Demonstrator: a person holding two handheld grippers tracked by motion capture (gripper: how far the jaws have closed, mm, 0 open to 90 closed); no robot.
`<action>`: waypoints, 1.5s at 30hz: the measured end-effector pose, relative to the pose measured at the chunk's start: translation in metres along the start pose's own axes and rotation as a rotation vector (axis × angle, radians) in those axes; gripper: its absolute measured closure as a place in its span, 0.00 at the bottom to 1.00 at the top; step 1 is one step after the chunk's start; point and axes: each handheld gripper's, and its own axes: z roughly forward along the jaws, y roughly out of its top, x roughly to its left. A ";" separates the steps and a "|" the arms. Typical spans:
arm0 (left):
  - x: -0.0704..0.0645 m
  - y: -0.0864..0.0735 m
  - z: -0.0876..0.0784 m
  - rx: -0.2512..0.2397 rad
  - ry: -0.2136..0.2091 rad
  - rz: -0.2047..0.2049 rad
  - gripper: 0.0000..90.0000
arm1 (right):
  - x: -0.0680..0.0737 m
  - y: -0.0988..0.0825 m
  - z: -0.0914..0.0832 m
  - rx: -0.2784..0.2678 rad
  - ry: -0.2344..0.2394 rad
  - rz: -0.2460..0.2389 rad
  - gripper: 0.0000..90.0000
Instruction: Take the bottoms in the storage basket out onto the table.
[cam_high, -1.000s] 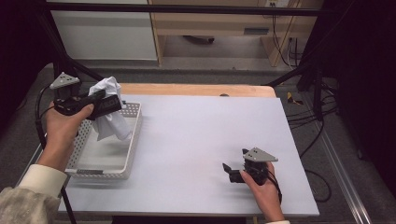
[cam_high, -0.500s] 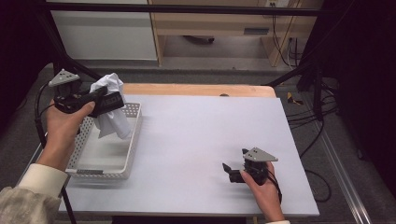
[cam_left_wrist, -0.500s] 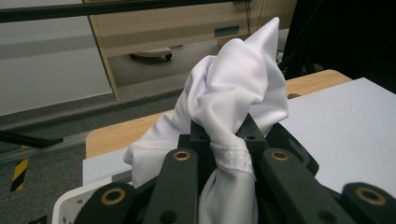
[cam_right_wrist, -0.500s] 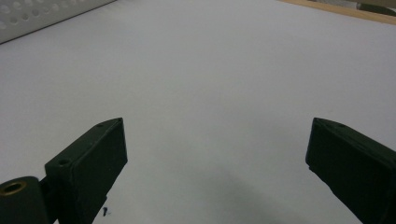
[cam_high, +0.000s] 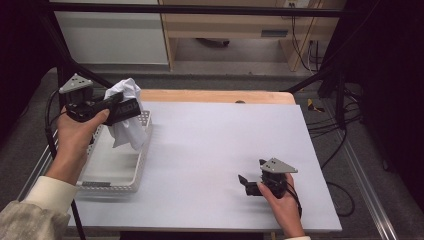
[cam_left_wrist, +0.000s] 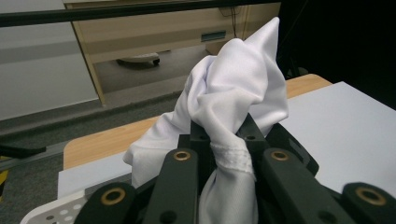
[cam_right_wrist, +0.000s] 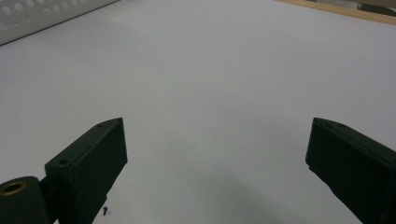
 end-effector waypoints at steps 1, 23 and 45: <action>-0.002 0.001 0.001 0.000 -0.004 0.003 0.89 | 0.000 0.000 0.000 0.002 0.001 0.000 0.06; -0.052 -0.005 0.022 0.002 -0.108 0.061 0.89 | 0.000 0.000 0.000 -0.002 0.001 0.001 0.06; -0.071 -0.016 0.032 0.025 -0.144 0.074 0.89 | 0.000 0.000 -0.001 -0.001 0.004 0.004 0.06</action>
